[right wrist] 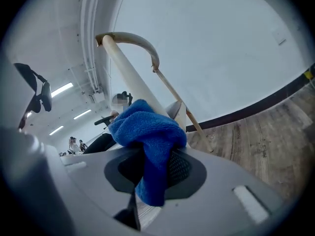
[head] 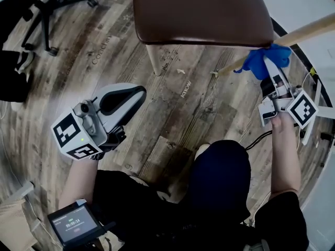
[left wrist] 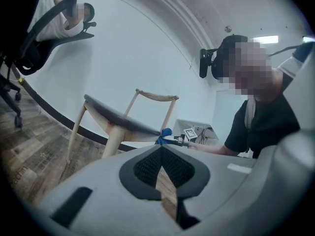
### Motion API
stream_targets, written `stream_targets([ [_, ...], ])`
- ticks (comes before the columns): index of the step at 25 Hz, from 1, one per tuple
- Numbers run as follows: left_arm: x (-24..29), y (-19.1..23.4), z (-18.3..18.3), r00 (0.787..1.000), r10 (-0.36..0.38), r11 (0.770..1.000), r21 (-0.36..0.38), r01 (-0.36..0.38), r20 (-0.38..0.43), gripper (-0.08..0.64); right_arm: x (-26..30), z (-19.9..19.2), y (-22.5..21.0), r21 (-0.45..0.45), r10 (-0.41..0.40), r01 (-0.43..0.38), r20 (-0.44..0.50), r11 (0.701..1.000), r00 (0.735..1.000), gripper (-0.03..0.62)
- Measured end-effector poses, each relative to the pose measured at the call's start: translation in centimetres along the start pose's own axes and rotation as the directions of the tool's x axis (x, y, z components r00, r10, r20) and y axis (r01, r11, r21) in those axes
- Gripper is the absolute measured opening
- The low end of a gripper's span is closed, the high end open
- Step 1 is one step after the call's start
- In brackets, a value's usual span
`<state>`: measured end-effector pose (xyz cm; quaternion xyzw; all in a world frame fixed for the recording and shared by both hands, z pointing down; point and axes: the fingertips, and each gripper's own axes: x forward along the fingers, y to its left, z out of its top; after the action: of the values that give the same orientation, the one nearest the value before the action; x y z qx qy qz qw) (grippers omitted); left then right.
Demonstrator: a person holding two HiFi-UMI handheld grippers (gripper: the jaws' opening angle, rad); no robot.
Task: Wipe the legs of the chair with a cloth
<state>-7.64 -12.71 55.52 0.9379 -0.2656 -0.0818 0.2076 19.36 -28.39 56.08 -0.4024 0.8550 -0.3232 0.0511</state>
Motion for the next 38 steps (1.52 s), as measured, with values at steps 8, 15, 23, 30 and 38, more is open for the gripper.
stream_targets([
  [8, -1.9, -0.3, 1.2, 0.993, 0.111, 0.992, 0.054, -0.112, 0.028, -0.002, -1.1, -0.7, 4.4, -0.067, 0.105, -0.104, 0.015, 0.992, 0.994, 0.091],
  [15, -7.6, -1.2, 8.7, 0.929, 0.326, 0.945, -0.1, -0.313, 0.176, -0.002, -1.8, 1.4, 14.1, -0.047, 0.134, -0.143, -0.165, 0.989, 0.977, 0.091],
  [23, -14.0, -13.5, 16.4, 0.899, 0.437, 0.893, -0.1, -0.438, -0.033, -0.002, -6.9, 7.8, 30.2, -0.061, 0.193, -0.23, -0.365, 0.971, 0.911, 0.091],
  [30, -14.5, -26.1, 25.9, 0.917, 0.383, 0.883, -0.251, -0.398, -0.108, -0.002, -12.7, 15.7, 43.3, -0.033, 0.203, -0.233, -0.377, 0.972, 0.904, 0.092],
  [38, -12.8, -37.8, 36.6, 0.974, 0.176, 0.963, -0.18, -0.2, -0.141, -0.002, -20.2, 20.6, 55.4, -0.012, 0.208, -0.218, -0.251, 0.976, 0.945, 0.092],
])
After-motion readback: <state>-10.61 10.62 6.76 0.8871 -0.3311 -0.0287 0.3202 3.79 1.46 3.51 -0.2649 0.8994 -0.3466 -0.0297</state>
